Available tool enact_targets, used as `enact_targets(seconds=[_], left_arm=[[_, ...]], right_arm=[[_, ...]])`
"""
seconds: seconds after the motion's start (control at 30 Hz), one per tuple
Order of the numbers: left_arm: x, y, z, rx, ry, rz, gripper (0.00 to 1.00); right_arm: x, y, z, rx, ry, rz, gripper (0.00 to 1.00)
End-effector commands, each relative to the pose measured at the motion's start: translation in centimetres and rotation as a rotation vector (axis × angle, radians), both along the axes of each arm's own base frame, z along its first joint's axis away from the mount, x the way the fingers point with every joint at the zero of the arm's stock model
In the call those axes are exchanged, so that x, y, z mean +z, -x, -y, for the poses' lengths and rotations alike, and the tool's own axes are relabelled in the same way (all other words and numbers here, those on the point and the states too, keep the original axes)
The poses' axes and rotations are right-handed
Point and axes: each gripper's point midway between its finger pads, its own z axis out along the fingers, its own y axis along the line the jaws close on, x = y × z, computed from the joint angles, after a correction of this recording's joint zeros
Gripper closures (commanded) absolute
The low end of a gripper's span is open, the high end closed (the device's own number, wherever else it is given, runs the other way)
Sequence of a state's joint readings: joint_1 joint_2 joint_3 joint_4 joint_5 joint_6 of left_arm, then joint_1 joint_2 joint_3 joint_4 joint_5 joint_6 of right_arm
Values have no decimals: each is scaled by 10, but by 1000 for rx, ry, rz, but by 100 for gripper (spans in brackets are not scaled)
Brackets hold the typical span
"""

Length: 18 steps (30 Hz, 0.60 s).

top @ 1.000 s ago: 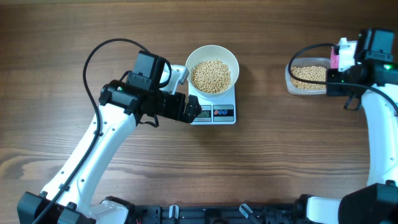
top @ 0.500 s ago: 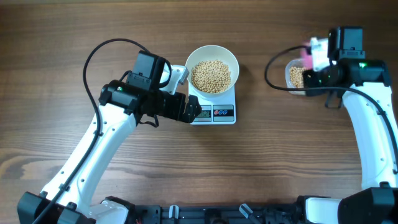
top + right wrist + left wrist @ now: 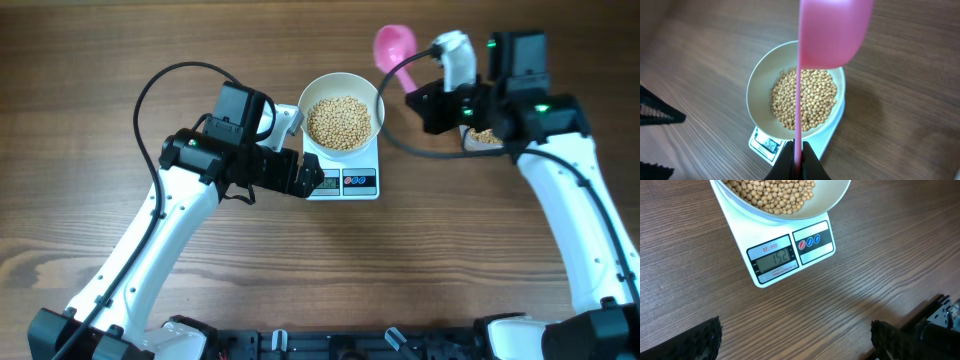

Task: Scoop item into bowl and weigh 150g on scale
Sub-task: 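Carry the scoop left over the white bowl, then tilt the scoop over the bowl to pour soybeans in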

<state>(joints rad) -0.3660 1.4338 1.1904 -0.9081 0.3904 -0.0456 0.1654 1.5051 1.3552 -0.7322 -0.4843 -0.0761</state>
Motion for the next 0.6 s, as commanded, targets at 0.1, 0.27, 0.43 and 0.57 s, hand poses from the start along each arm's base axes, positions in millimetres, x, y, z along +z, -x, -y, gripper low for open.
enact_targets(seconds=[0.1, 0.27, 0.43, 0.57], left_arm=[[1, -1, 2, -16, 6, 8, 0], [1, -1, 2, -16, 6, 8, 0], [1, -1, 2, -16, 6, 8, 0], [1, -1, 2, -16, 6, 8, 0]], right_arm=[[-24, 4, -26, 51, 233, 42, 96], [-57, 5, -42, 115, 360, 26, 96], [-86, 4, -43, 133, 448, -20, 96], [-97, 4, -43, 139, 458, -43, 96]])
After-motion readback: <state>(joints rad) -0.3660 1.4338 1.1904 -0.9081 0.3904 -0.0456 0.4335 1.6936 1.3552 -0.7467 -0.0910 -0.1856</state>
